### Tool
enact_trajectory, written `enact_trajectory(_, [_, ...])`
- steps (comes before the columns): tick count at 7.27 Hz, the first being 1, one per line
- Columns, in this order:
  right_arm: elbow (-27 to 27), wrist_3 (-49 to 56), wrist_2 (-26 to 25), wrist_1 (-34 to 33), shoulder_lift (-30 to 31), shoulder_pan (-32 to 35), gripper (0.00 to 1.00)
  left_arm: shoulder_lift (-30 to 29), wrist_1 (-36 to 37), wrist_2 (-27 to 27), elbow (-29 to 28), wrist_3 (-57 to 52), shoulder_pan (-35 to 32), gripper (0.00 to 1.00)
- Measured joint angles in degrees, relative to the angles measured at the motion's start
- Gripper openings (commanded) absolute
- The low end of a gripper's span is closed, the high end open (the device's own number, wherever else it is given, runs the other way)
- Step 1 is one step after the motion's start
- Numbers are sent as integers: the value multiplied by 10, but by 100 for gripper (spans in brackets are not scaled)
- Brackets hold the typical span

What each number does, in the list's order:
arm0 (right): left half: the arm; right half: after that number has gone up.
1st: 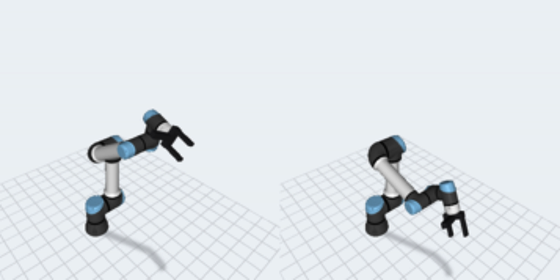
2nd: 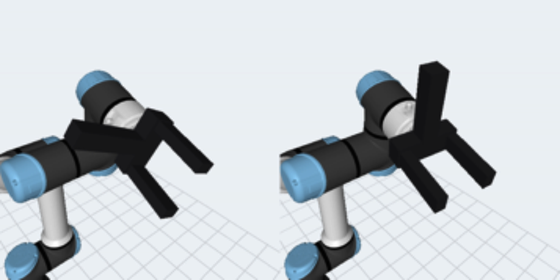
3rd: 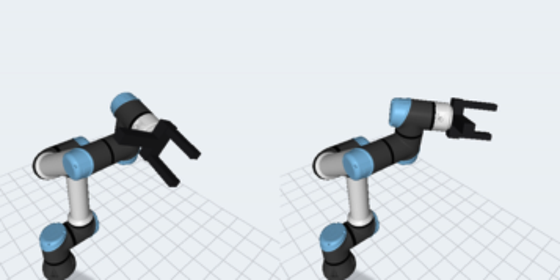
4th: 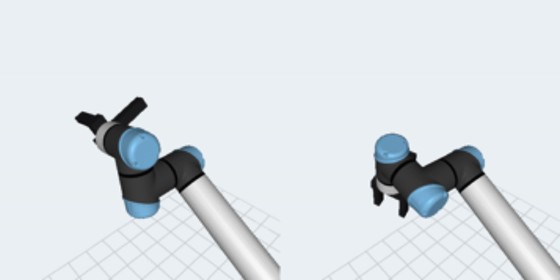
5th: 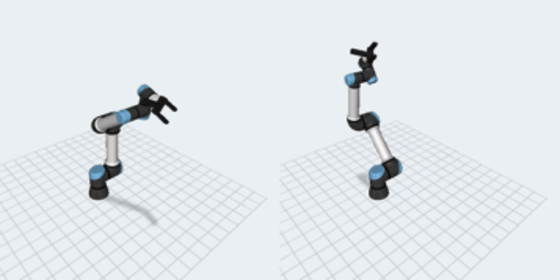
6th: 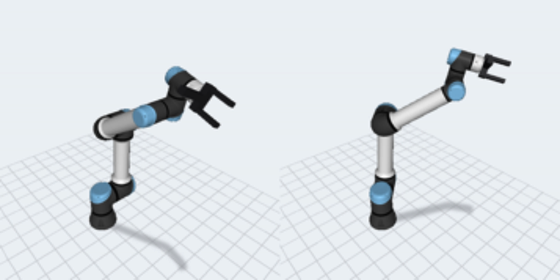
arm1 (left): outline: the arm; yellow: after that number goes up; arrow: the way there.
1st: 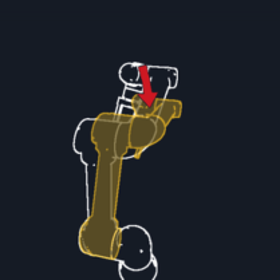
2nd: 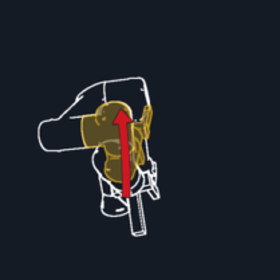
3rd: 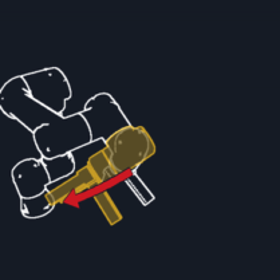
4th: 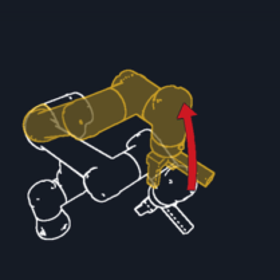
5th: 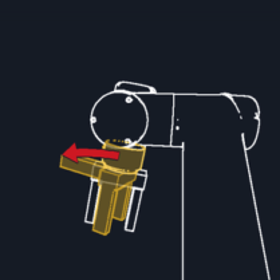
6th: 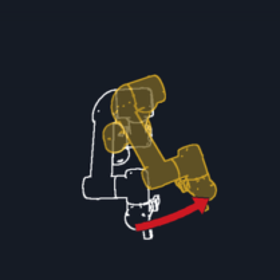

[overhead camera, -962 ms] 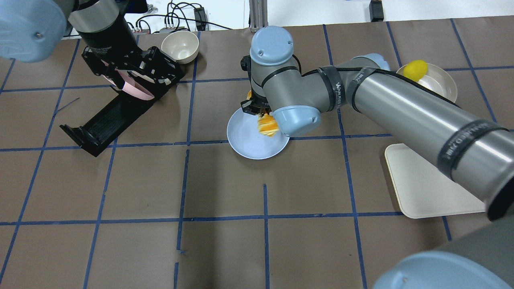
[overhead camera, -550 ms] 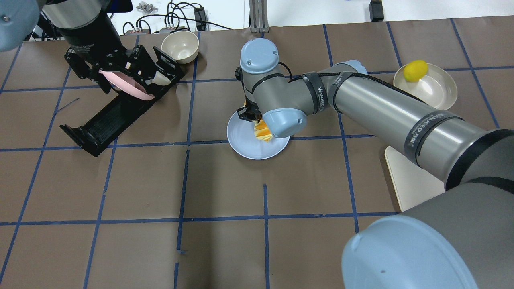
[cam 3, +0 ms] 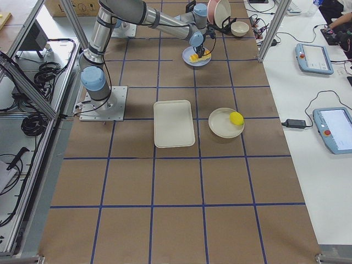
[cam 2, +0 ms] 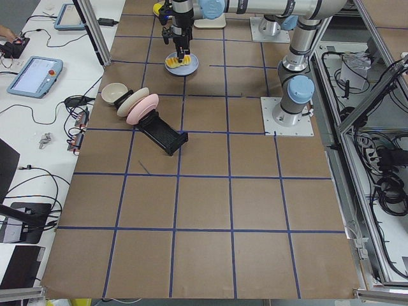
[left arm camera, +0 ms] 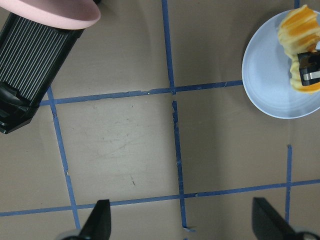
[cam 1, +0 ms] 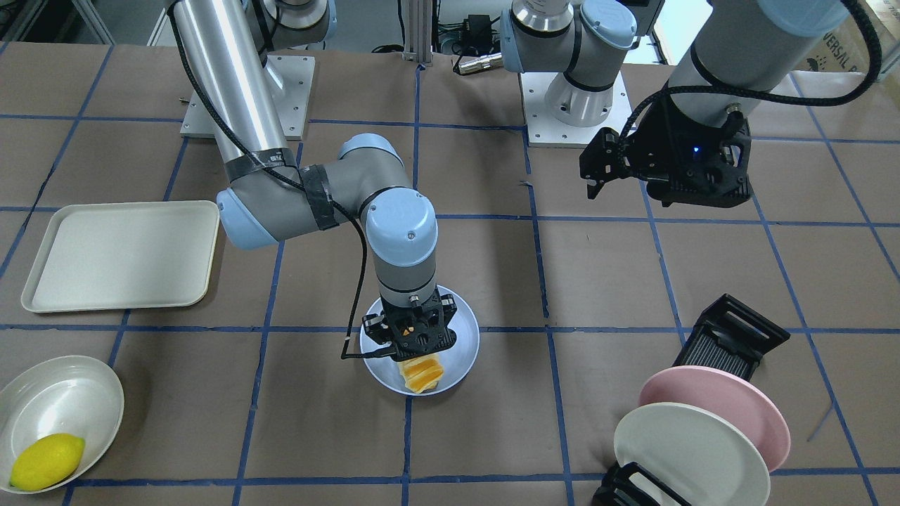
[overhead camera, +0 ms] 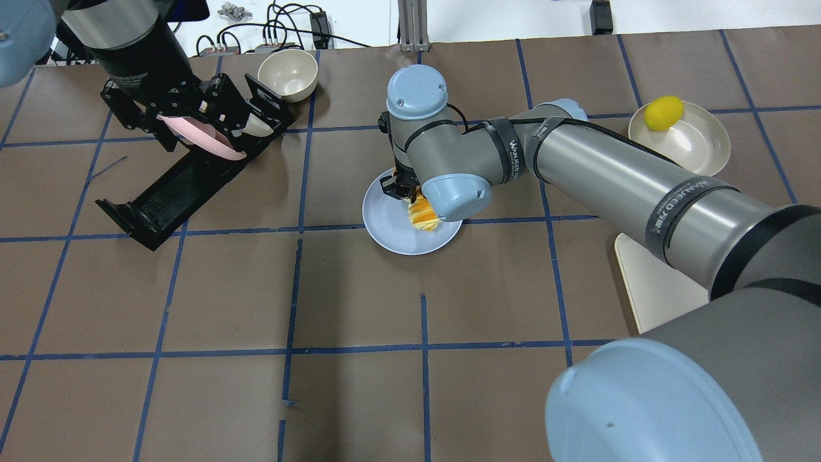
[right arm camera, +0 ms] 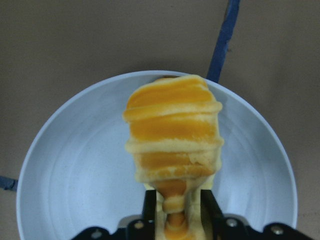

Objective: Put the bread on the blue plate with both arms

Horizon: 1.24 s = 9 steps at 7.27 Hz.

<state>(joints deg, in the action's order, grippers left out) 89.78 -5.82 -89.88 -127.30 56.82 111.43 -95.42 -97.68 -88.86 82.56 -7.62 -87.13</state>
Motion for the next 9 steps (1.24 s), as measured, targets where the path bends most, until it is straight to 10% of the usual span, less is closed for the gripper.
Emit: enact_trajectory(9, [-20, 11, -20, 206, 229, -114, 99, 1, 3, -6, -7, 5, 0, 100])
